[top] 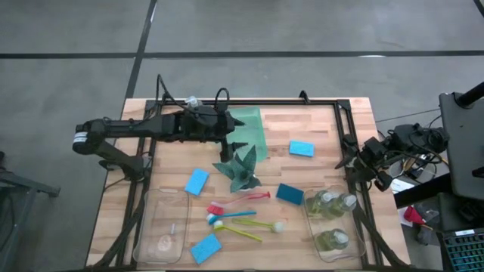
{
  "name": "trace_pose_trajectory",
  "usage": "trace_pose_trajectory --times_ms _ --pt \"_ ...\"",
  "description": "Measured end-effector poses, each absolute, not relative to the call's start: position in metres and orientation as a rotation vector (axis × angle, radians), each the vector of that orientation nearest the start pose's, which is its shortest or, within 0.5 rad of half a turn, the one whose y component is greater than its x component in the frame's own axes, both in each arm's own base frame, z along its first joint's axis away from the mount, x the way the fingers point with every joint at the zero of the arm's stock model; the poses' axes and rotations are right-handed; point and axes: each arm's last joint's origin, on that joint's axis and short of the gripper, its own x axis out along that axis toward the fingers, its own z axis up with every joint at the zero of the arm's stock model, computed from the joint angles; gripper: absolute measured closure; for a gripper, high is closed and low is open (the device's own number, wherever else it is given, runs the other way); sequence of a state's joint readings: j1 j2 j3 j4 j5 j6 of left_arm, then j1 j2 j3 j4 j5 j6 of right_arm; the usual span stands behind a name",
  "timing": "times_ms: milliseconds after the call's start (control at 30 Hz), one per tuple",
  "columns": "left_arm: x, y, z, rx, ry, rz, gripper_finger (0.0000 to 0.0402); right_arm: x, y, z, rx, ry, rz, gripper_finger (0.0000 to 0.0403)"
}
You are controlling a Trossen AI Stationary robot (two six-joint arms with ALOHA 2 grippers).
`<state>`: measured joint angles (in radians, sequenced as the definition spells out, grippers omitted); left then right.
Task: Pick & Place Kitchen Sink Supplies
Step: Put the yellow soap dispenser into the right transparent bin
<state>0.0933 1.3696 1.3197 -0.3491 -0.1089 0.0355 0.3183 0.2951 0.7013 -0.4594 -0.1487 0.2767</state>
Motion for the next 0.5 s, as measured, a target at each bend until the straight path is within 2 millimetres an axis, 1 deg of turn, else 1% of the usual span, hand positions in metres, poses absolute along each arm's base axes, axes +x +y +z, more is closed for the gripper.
trace_pose_trajectory --times_ms 100,233,300,400,500 --pt "0.29 0.035 0.37 0.039 0.483 0.368 0.0071 0.068 0.026 0.326 0.255 0.14 0.409 0.022" --pt "0.267 0.042 0.372 0.01 0.531 0.709 0.0075 0.08 0.027 0.323 0.245 0.179 0.325 0.0226" --pt "0.254 0.043 0.368 -0.01 0.55 0.833 0.0075 0.086 0.029 0.321 0.24 0.199 0.316 0.0228" --pt "0.239 0.042 0.359 -0.054 0.557 0.87 0.0076 0.095 0.032 0.32 0.226 0.219 0.316 0.023" --pt "0.224 0.04 0.345 -0.111 0.557 0.89 0.0076 0.101 0.034 0.32 0.22 0.224 0.316 0.0227"
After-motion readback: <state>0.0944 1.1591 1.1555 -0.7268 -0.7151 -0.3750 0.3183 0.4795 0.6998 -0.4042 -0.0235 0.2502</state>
